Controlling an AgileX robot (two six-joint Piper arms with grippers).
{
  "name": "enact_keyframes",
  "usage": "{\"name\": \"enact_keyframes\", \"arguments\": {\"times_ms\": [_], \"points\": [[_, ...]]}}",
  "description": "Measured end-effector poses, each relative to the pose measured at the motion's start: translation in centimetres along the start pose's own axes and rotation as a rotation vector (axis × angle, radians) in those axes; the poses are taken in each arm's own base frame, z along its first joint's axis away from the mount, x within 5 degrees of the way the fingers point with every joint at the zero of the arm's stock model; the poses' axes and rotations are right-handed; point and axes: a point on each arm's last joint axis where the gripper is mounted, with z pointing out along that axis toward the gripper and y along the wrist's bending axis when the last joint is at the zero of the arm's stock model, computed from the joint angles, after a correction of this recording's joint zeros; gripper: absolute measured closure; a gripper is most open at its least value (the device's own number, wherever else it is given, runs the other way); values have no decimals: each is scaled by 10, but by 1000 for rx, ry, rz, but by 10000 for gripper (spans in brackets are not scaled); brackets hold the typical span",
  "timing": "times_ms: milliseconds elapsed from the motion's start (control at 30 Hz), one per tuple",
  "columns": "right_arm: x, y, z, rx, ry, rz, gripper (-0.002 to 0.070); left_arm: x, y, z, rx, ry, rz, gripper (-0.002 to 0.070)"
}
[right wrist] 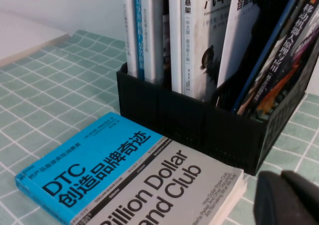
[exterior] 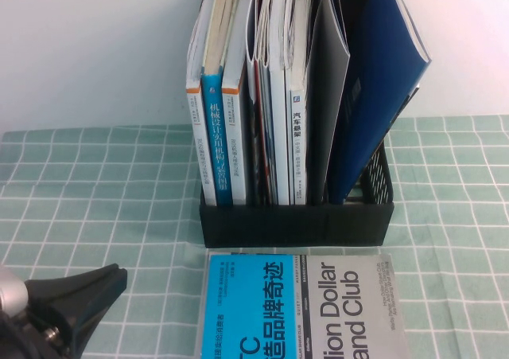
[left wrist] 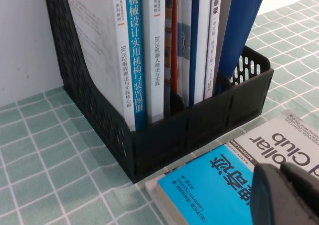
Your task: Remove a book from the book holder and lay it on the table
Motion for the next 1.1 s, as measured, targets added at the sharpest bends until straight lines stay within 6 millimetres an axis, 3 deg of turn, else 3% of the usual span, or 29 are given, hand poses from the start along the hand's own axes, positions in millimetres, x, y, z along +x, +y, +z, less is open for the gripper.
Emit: {"name": "enact_keyframes", "arguments": {"times_ms": [267, 533, 767, 933, 1100], "points": [[0, 0, 0, 0, 1, 0, 678, 29, 7, 3, -49, 70, -41, 678], [1, 0, 0, 0, 1, 0, 678, 44, 28, -14, -233, 26, -188, 678], [1, 0, 0, 0, 1, 0, 678, 71, 36, -20, -325, -3, -108, 678], [1, 0, 0, 0, 0, 0, 678, 92, 39, -22, -386, -160, -23, 678], [0, 0, 0, 1, -1, 1, 678, 96, 39, -27, -424, -201, -4, 678]]}}
